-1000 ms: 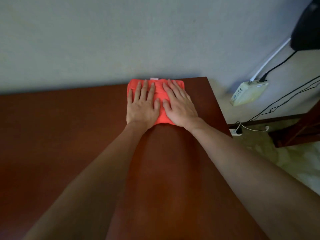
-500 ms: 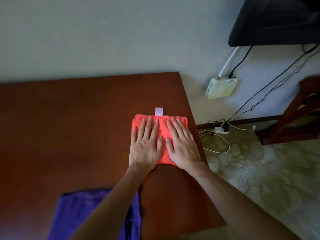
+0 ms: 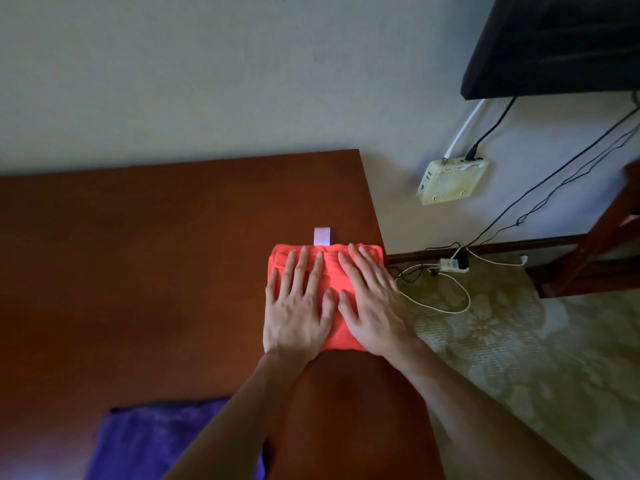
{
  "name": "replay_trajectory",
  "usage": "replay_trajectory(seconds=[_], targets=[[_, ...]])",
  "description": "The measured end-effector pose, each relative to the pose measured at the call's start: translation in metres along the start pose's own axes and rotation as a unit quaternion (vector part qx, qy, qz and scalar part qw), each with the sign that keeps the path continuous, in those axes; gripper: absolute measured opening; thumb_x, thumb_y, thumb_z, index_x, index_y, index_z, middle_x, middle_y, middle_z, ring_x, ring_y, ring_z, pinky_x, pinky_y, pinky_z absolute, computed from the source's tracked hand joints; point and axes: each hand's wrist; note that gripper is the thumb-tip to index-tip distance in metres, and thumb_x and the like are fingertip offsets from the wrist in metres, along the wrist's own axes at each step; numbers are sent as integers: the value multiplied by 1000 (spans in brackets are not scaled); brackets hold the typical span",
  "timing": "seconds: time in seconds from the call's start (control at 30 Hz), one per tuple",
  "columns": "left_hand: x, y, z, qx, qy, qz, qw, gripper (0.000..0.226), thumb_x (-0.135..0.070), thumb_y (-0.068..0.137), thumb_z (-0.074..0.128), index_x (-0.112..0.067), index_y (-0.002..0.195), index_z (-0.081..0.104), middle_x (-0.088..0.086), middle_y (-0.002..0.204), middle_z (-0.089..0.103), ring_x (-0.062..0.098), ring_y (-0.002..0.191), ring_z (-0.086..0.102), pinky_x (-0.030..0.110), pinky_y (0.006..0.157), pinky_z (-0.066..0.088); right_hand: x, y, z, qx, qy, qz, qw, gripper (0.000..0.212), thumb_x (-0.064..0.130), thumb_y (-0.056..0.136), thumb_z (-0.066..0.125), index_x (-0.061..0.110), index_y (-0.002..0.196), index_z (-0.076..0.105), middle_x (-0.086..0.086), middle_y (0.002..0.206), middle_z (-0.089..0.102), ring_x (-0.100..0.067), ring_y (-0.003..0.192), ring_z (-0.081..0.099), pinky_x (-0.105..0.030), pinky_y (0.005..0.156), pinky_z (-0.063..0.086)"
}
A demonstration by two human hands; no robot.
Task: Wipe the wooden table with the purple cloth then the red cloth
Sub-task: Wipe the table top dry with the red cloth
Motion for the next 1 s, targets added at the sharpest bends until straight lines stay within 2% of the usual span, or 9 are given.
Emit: replay_trajectory(seconds=[0.27, 0.5, 0.67, 0.8, 1.0], targets=[[14, 159, 10, -4, 12, 14, 1000, 67, -53, 100, 18, -28, 162, 16, -1, 171, 10, 17, 158, 2, 46, 127, 7, -69, 141, 23, 4, -33, -1, 999, 63, 41, 101, 38, 12, 157, 39, -10, 165, 35, -24, 155, 28, -42, 126, 26], [31, 246, 10, -5, 22, 24, 999, 73, -56, 94, 13, -28, 162, 18, 0, 171, 13, 17, 158, 5, 46, 126, 8, -93, 222, 37, 31, -44, 14, 998, 69, 46, 99, 27, 12, 159, 35, -10, 167, 32, -24, 157, 24, -44, 128, 20], [33, 247, 10, 3, 29, 35, 999, 73, -55, 96, 9, -27, 163, 12, 0, 171, 9, 17, 158, 1, 45, 127, 3, -88, 220, 36, 26, -47, 25, 998, 68, 43, 99, 27, 9, 157, 38, -13, 165, 34, -27, 156, 27, -49, 127, 24], [31, 220, 7, 19, 38, 23, 999, 63, -49, 106, 18, -26, 163, 5, 0, 172, 2, 17, 158, -5, 45, 127, 0, -73, 197, 34, 34, -43, 25, 998, 67, 42, 100, 27, 8, 157, 38, -13, 165, 35, -29, 155, 28, -51, 126, 25], [19, 131, 3, 22, 37, 18, 999, 70, -53, 99, 0, -24, 163, 1, 1, 171, -4, 18, 157, -10, 46, 128, -2, -46, 117, 24, 1, -44, -15, 999, 61, 35, 103, 37, 5, 155, 41, -15, 163, 38, -29, 154, 31, -49, 126, 26]])
Point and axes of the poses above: each hand's wrist, its own y-axis towards the middle knuckle, its own z-axis out of the palm, x = y × z
